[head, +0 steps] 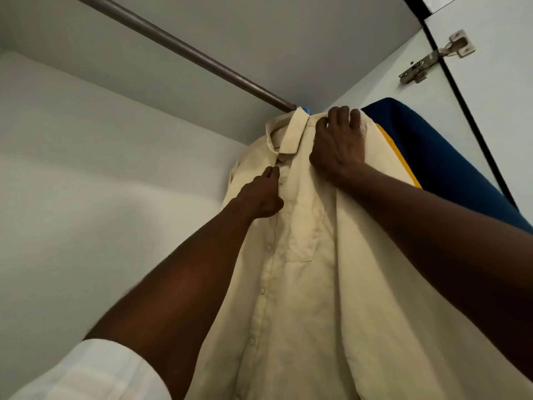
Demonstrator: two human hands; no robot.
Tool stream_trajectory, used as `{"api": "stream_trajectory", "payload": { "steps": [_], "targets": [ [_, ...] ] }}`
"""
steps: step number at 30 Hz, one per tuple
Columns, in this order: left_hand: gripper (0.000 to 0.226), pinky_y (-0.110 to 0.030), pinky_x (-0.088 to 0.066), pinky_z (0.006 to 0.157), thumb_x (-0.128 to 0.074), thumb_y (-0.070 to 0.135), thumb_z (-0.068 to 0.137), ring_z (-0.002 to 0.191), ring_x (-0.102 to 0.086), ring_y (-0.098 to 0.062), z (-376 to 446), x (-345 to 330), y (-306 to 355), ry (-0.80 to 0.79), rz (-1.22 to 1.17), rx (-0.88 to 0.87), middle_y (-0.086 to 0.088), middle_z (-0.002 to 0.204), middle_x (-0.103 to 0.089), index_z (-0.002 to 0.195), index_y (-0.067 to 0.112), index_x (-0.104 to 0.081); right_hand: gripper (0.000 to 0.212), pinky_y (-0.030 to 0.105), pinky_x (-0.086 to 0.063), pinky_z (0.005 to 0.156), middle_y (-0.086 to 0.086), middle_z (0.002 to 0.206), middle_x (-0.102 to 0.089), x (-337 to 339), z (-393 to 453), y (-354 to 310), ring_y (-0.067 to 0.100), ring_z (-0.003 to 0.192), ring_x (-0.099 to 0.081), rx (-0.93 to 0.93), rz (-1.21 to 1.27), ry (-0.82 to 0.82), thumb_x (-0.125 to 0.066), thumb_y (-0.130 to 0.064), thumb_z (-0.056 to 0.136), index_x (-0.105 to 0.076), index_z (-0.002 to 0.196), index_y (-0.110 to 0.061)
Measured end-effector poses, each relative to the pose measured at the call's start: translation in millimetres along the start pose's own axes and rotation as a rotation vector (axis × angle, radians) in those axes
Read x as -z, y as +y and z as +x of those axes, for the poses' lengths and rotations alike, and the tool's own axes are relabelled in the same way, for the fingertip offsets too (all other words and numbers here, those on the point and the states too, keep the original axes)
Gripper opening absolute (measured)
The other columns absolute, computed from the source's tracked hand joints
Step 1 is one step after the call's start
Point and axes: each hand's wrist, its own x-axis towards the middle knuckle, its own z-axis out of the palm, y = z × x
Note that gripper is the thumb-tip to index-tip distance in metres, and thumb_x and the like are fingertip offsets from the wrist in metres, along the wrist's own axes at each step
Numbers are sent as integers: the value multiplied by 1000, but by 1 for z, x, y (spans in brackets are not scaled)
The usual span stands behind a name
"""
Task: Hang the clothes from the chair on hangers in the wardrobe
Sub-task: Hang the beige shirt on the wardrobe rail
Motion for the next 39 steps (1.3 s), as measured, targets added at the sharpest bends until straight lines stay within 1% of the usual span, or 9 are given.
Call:
{"api": "stream_trajectory", "payload": {
  "steps": [3,8,11,16,22,28,31,37,39],
  "targets": [
    [74,-48,-43,99,-58,12,86,127,-45,-35,-29,-13,4,33,-15,-1,-9,155,-29,151,9,-22,45,48,-18,114,24,136,-43,11,-47,-14,39,130,-34,58,40,-85,-48,-25,89,-51,126,0],
    [62,-45,-40,96,-55,10,87,123,-49,-34,-87,-48,6,141,-61,-15,-12,146,-44,146,7,-37,42,46,-24,112,22,124,-53,18,-133,-41,37,120,-43,130,92,-192,-44,-19,84,-58,119,0],
    [55,-44,-42,91,-55,8,86,115,-54,-36,-127,-69,7,196,-93,-27,-15,137,-53,140,4,-46,44,47,-30,109,26,127,-54,17,-180,-49,39,119,-48,102,131,-215,-40,-17,76,-64,109,1],
    [50,-44,-41,98,-56,9,88,119,-53,-32,-205,-86,18,176,-206,73,-13,138,-53,138,5,-48,42,47,-34,108,25,133,-51,25,-263,-54,40,120,-49,76,206,-261,-60,-13,67,-62,107,1],
    [47,-45,-45,98,-51,13,86,117,-57,-33,-311,-91,54,132,-306,177,-13,131,-59,132,4,-55,43,46,-32,103,22,127,-54,60,-367,-40,37,109,-53,107,320,-339,-50,-6,70,-57,112,-1],
    [47,-49,-47,94,-47,14,83,111,-60,-34,-428,-97,132,-5,-376,331,-13,127,-61,128,4,-58,35,42,-44,93,19,108,-61,111,-468,6,36,97,-58,100,539,-371,-53,3,68,-60,101,-1],
    [45,-48,-48,93,-48,15,84,108,-61,-33,-482,-100,182,-52,-400,422,-13,125,-62,127,5,-59,33,40,-45,79,16,99,-62,144,-524,40,35,85,-58,77,681,-390,-44,3,72,-63,98,-2],
    [34,-42,-50,89,-51,8,86,99,-62,-29,-598,-95,301,-80,-474,524,-9,112,-65,118,8,-63,36,41,-46,73,16,102,-62,222,-642,114,34,84,-59,-88,790,-755,-53,12,71,-63,104,0],
    [33,-39,-49,91,-50,7,86,101,-61,-29,-653,-97,341,-154,-484,529,-9,110,-65,115,7,-63,35,41,-46,75,16,102,-62,257,-688,140,35,85,-60,-165,760,-900,-52,11,74,-63,106,1]
  ]
}}
